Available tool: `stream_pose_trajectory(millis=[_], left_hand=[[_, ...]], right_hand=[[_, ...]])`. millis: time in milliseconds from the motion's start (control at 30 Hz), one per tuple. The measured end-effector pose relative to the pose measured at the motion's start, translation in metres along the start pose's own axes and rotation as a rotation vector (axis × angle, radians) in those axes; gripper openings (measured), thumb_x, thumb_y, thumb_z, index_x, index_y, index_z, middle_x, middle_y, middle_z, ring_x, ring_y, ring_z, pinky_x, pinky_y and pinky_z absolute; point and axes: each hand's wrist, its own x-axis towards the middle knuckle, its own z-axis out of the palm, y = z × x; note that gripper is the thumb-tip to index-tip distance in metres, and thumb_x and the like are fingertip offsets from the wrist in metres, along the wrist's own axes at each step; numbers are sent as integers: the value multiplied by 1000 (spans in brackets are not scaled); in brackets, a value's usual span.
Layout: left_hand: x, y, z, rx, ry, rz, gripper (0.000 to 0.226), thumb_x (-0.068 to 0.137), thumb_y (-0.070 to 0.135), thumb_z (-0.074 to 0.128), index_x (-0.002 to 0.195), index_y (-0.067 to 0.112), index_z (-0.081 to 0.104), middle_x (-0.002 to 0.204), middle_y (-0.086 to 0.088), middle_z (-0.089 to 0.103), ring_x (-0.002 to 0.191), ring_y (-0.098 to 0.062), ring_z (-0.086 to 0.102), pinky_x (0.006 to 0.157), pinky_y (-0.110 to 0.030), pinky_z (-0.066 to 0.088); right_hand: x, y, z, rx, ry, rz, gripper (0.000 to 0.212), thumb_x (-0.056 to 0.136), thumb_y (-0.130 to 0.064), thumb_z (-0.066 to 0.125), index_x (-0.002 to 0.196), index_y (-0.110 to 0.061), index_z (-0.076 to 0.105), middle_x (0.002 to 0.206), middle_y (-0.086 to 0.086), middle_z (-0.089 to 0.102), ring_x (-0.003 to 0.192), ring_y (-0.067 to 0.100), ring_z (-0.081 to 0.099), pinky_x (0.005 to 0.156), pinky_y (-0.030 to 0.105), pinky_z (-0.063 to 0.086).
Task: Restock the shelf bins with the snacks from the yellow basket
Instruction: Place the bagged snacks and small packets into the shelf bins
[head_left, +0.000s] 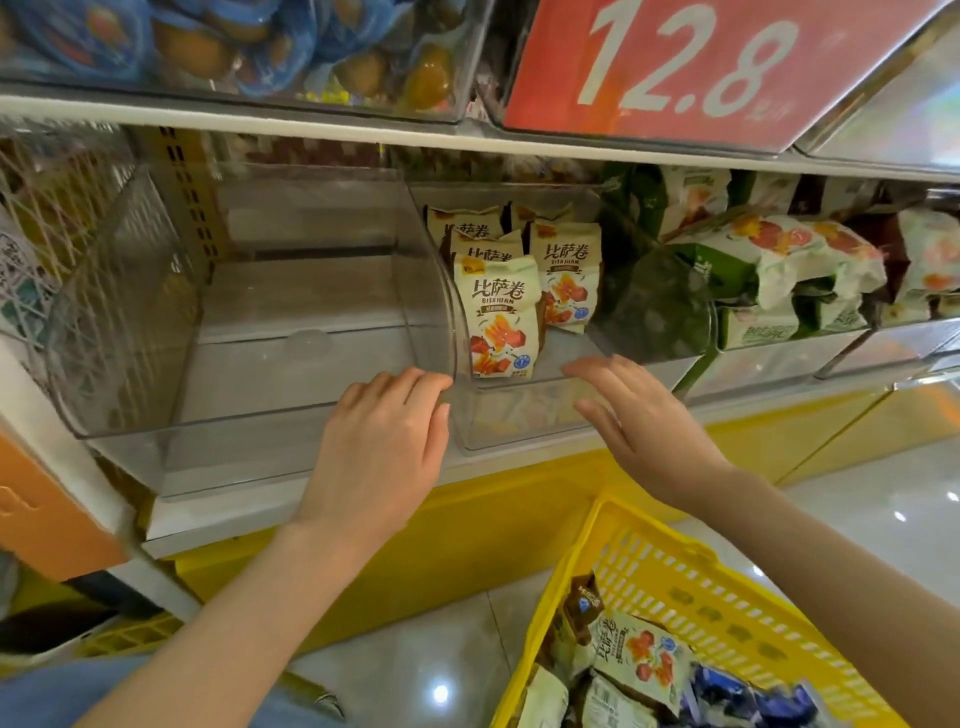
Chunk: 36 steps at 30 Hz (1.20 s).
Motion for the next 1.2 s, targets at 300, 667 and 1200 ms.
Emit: stream_pose_trajectory(millis=[300,667,1200], left_hand=[[-25,33,32,-173,-80,186,27,91,19,42,114,14,56,107,-1,56,101,-13,49,86,-24,40],[-133,76,168,-443,-964,-329,40,100,38,23,130,17,41,128,-1,48,120,-19,46,98,-32,39],[-157,82,183,-663,-818,-502,41,98,43,23,106,22,57,94,4,62,85,-9,57,77,-30,47]], right_hand=[[-83,21,38,93,250,106,29,97,-29,41,112,-7,54,104,7,59,95,20,57,81,28,45],[-253,38,193,472,-611,1075,57,96,-29,47,144,-10,22,143,8,37,121,20,47,94,25,41],[-255,47,205,694,-503,1310,63,79,-50,66,127,-15,45,81,-17,49,68,-2,50,42,8,35]])
